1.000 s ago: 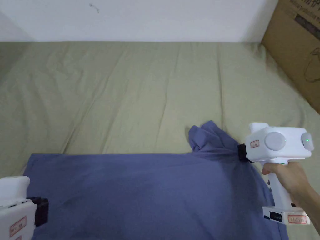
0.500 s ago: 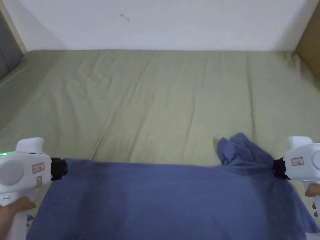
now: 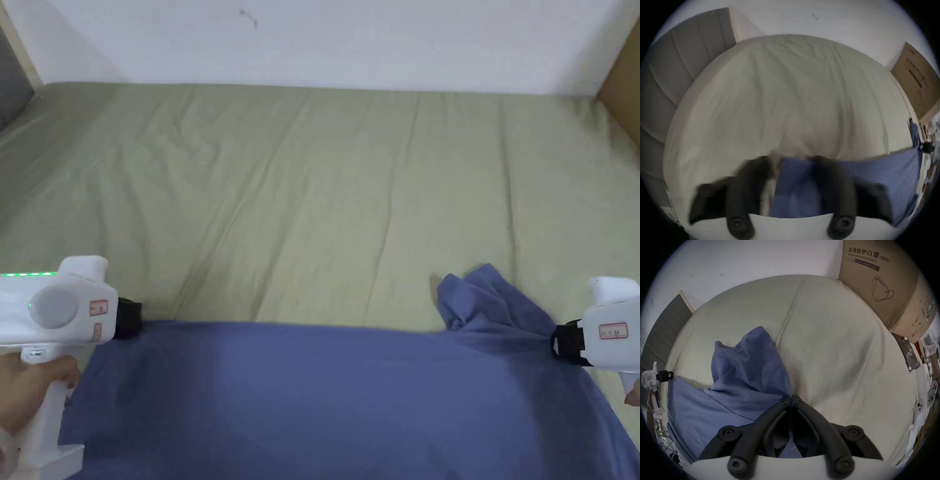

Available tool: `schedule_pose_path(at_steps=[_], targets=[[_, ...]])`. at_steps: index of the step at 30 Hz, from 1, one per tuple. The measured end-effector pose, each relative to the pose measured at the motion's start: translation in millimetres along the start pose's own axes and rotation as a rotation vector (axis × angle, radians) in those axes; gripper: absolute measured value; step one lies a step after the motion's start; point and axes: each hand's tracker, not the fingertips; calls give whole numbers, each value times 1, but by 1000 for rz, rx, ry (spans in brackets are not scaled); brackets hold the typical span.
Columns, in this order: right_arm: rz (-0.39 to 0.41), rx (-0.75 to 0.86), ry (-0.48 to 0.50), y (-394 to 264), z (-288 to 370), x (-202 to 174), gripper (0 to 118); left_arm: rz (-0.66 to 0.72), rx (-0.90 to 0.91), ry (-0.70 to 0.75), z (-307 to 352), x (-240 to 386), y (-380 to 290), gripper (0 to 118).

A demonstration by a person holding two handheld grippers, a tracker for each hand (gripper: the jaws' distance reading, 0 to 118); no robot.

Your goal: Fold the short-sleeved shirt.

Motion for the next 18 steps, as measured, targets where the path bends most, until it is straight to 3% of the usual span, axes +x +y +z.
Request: schedule_pose_path(at_steps=[6, 18], targets=[[0, 27, 27, 0, 25, -3, 1, 36, -14, -58, 25, -2, 1, 0], [34, 152, 69, -50, 160, -2, 1, -18, 134, -77, 176, -21, -46, 0]])
